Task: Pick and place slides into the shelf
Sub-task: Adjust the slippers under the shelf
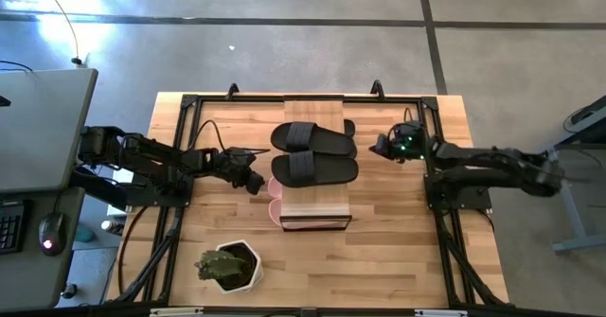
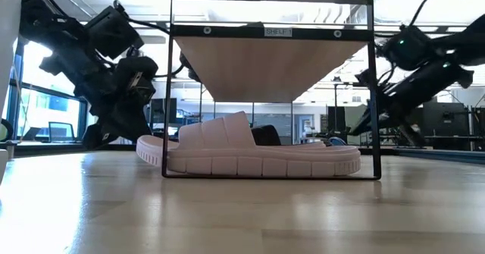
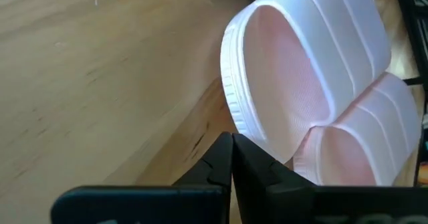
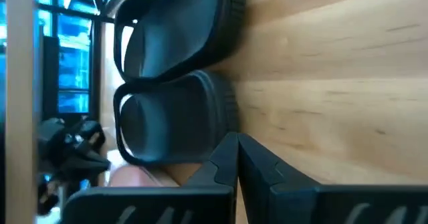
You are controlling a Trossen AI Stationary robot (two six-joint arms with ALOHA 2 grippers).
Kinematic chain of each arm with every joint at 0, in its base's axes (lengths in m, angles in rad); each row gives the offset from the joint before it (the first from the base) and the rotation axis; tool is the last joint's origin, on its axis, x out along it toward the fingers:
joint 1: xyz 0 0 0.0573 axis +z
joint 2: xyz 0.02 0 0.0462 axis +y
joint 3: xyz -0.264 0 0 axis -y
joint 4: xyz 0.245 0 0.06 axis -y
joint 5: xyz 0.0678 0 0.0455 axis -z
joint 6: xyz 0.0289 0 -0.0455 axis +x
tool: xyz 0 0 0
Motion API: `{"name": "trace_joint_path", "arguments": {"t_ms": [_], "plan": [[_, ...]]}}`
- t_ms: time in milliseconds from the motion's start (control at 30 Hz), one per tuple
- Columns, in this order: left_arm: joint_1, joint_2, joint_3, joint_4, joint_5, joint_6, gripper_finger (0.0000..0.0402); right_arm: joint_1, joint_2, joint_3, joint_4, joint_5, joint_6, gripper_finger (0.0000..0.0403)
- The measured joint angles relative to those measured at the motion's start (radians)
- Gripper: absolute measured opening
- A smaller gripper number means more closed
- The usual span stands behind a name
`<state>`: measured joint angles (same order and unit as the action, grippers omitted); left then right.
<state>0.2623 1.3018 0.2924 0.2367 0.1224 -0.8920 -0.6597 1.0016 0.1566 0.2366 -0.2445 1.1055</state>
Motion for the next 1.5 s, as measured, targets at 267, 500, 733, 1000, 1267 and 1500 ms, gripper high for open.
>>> {"name": "trace_joint_path", "arguments": {"t_ms": [267, 500, 733, 1000, 1267, 1500], "plan": [[-0.001, 0.000, 0.000, 0.034, 0.041, -0.034, 0.0000, 0.006, 0.306, 0.114, 0.081, -0.048, -0.058, 0.0000], [0.000, 0.000, -0.001, 0.032, -0.047, -0.038, 0.0000, 0.008, 0.449, 0.231, 0.079, -0.054, -0.075, 0.0000], [0.000, 0.000, -0.001, 0.056, -0.118, -0.053, 0.0000, 0.057, 0.517, 0.277, 0.084, -0.070, -0.068, 0.0000], [0.000, 0.000, -0.001, -0.028, -0.078, -0.066, 0.0000, 0.066, 0.521, 0.281, 0.082, -0.061, -0.064, 0.0000], [-0.001, -0.004, -0.001, -0.051, 0.059, -0.040, 0.0000, 0.067, 0.521, 0.281, 0.082, -0.061, -0.067, 0.0000], [-0.001, -0.003, 0.000, 0.110, 0.045, -0.084, 0.0000, 0.067, 0.521, 0.281, 0.088, -0.063, -0.084, 0.0000]]}}
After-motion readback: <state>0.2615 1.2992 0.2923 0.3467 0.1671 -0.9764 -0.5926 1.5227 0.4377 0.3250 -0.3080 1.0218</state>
